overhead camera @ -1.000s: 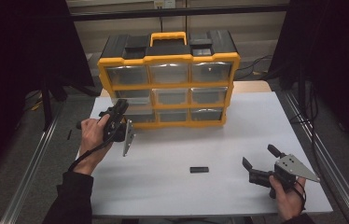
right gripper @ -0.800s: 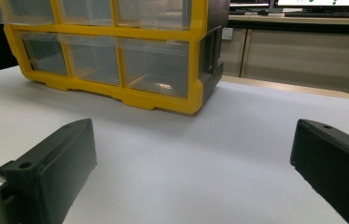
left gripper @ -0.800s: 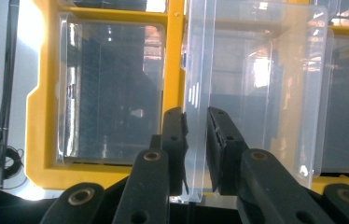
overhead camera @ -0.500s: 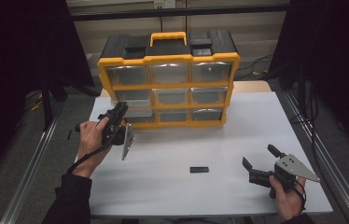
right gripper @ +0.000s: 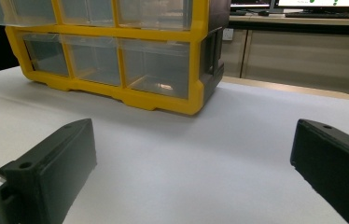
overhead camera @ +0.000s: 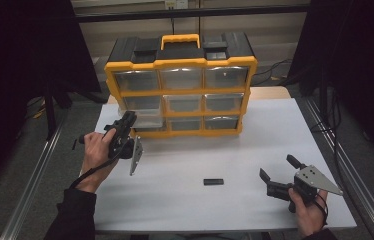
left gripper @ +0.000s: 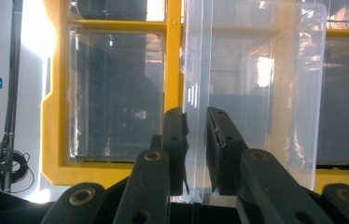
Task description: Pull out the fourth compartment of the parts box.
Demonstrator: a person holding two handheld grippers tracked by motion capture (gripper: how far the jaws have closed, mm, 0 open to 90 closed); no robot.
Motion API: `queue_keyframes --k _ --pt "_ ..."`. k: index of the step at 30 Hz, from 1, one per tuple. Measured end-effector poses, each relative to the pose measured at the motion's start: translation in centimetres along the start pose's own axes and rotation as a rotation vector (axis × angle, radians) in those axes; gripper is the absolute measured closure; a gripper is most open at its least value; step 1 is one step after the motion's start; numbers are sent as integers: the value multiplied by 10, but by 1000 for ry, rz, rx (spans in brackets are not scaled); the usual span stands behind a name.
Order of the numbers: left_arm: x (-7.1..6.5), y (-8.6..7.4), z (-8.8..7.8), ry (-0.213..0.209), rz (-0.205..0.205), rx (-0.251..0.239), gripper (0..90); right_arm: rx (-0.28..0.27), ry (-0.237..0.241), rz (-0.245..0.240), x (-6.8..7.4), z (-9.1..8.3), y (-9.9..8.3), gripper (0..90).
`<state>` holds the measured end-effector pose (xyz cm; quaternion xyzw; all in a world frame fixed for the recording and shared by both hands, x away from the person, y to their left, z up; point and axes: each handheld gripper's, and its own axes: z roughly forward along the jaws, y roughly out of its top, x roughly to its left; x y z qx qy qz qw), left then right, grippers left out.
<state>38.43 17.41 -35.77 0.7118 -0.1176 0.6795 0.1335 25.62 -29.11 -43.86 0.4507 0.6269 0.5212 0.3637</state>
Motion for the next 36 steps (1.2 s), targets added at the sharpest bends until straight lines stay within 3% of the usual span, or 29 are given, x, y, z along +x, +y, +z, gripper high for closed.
queue_keyframes --k 36 --pt "-1 7 -21 -7 0 1 791 1 5 -8 1 1 0 0"
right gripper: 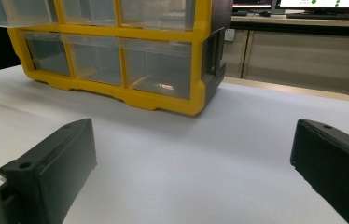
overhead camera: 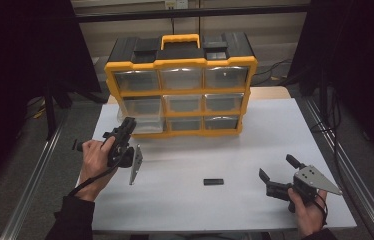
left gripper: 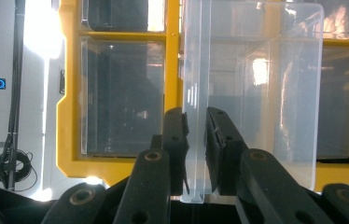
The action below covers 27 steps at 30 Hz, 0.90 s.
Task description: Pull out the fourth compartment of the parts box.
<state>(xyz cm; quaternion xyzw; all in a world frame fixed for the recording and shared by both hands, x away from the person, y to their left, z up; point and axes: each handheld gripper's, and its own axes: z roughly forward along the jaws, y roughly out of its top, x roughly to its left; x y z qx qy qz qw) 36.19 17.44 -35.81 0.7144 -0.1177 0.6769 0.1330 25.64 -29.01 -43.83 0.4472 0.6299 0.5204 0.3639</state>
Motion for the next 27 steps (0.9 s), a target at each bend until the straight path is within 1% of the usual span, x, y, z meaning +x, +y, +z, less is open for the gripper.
queue_keyframes --k 8,16,19,21,24,26,27 --pt "-3 1 -3 -8 19 -4 789 3 5 6 0 0 0 0" --pt "-3 0 -3 -4 11 -9 784 3 7 10 0 0 0 0" --pt "-3 0 -3 -6 -15 -18 773 3 9 7 0 0 0 0" --pt "-4 0 -3 -10 -26 -25 752 3 7 8 0 0 0 0" --pt "-5 1 -1 -6 -43 -24 674 3 9 6 0 0 0 0" --pt "-5 2 -1 5 -43 -26 640 3 11 6 0 0 0 0" --pt "-5 2 0 3 -53 -29 619 3 11 7 0 0 0 0"
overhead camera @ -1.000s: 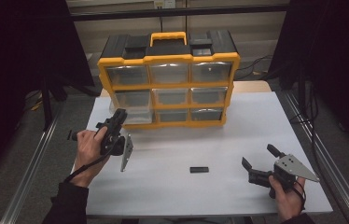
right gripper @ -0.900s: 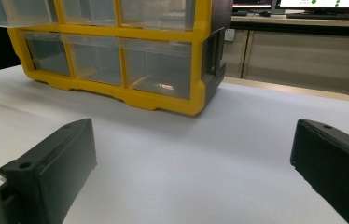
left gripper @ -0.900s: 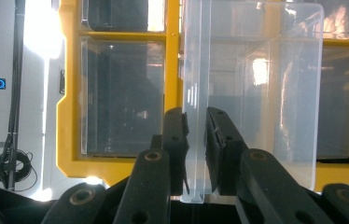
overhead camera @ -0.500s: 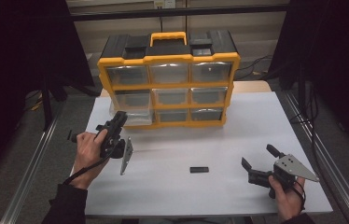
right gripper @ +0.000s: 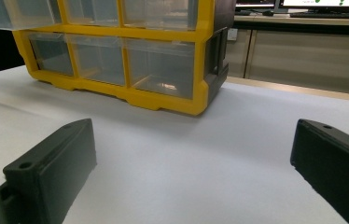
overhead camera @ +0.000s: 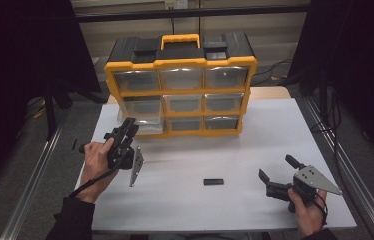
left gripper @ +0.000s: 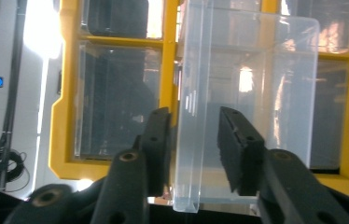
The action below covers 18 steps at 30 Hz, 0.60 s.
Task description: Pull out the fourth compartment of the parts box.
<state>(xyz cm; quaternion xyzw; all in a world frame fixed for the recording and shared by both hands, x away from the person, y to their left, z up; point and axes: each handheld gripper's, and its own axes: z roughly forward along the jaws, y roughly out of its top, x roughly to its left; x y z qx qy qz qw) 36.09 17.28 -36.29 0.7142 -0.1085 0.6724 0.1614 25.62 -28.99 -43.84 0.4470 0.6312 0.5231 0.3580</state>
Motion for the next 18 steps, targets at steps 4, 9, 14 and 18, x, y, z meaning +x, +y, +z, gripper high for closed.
queue_keyframes --k 4,9,14,18 --pt "1 -2 1 7 -32 5 501 -2 -1 0 0 0 0 0" --pt "2 -4 2 18 -50 15 354 0 1 -1 0 0 0 0" --pt "3 -5 3 18 -77 19 206 0 0 -1 0 0 0 0" --pt "5 -5 2 18 -146 -2 185 1 0 0 0 0 0 0"
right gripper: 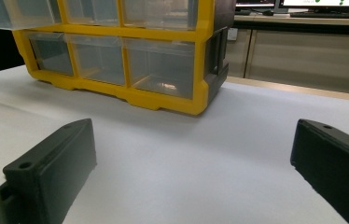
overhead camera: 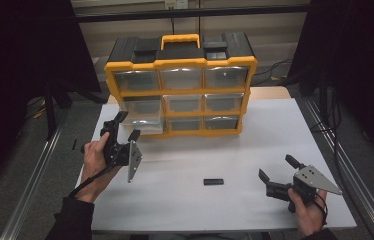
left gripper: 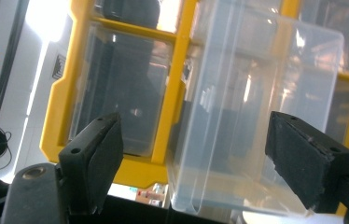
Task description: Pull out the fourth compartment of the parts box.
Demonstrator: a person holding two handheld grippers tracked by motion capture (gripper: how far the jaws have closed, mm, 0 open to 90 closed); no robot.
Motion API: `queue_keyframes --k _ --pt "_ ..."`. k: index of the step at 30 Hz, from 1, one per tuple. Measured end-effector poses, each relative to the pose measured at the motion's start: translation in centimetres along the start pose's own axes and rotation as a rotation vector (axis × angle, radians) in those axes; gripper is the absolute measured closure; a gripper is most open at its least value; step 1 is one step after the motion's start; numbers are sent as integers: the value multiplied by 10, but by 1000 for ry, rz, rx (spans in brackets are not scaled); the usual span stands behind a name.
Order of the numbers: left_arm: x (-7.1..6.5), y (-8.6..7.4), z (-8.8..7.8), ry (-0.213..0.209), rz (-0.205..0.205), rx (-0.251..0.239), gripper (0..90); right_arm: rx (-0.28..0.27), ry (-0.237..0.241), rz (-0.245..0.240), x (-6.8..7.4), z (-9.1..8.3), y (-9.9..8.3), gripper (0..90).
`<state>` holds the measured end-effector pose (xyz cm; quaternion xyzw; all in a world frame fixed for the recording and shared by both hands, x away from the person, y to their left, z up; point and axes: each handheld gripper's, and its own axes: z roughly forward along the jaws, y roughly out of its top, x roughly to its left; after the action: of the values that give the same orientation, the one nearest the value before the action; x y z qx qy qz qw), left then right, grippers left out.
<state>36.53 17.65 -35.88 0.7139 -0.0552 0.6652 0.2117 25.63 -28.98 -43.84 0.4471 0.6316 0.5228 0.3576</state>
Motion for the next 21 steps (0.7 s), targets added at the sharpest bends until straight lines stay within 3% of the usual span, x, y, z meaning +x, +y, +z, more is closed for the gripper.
queue_keyframes --k 6,12,21 --pt "6 -4 1 14 -98 0 98 -4 0 -5 0 0 0 0" --pt "8 -7 1 -10 -219 -6 77 -1 0 -4 0 0 0 0" --pt "14 -10 -1 -51 -465 -52 63 -2 -1 -3 0 0 0 0"
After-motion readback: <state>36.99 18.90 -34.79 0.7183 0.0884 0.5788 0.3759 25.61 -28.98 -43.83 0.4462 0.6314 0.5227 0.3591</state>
